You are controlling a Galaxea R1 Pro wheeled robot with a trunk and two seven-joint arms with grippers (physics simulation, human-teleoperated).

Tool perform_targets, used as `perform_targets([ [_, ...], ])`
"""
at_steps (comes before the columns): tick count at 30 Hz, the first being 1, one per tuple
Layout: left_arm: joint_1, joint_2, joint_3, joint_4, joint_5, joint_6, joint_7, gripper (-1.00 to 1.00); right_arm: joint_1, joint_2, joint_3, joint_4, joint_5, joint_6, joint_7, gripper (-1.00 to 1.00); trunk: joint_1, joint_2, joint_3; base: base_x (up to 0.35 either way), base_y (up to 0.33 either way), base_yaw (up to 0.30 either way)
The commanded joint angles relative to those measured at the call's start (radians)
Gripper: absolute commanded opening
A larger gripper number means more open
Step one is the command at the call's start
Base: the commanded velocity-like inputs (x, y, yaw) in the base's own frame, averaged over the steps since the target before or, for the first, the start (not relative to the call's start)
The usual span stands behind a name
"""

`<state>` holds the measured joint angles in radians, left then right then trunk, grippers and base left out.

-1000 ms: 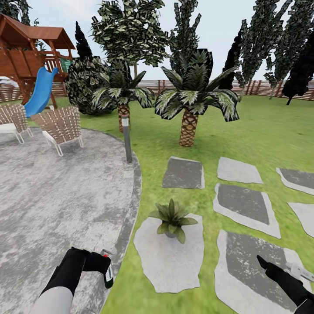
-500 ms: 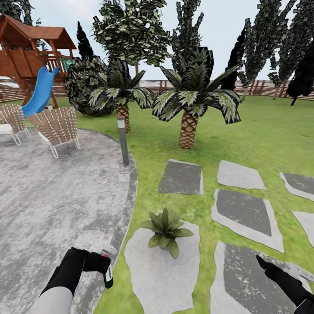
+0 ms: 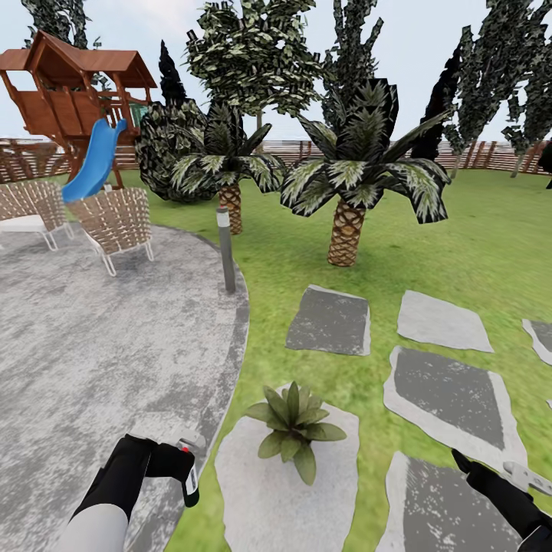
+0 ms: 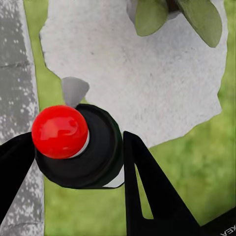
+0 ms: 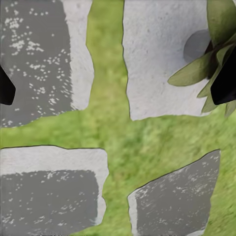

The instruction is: Pick up the pesticide atomizer in the garden and spray insectifuge to fully cover both potted plants in the garden.

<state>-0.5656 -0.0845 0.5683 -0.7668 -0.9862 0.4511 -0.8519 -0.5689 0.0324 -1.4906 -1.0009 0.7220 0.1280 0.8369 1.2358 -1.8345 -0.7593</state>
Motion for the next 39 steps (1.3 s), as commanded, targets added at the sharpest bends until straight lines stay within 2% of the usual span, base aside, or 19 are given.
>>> perform_targets([
  [1, -0.001, -0.001, 0.005, -0.002, -0.004, 0.006, -0.007, -1.0, -0.002, 0.0, -0.003, -0.002, 0.003, 0.006, 0.007, 1.0, 0.0, -0.001, -0.001, 0.034, -0.022, 0.002],
  [13, -0.001, -0.001, 0.005, -0.002, -0.004, 0.006, -0.007, -1.0, -0.002, 0.0, -0.002, -0.002, 0.004, 0.005, 0.01, 1.0, 0.0, -0.001, -0.001, 0.01, -0.003, 0.008],
  [27, -0.001, -0.001, 0.005, -0.002, -0.003, 0.006, -0.007, -1.0, -0.002, 0.005, -0.002, -0.003, 0.004, 0.007, 0.01, 1.0, 0.0, -0.001, -0.001, 0.261, -0.006, 0.047],
  [39, -0.001, -0.001, 0.004, -0.002, -0.003, 0.005, -0.006, -1.0, -0.002, 0.004, -0.002, -0.003, 0.004, 0.007, 0.01, 1.0, 0.0, -0.001, -0.001, 0.171, -0.232, 0.0],
])
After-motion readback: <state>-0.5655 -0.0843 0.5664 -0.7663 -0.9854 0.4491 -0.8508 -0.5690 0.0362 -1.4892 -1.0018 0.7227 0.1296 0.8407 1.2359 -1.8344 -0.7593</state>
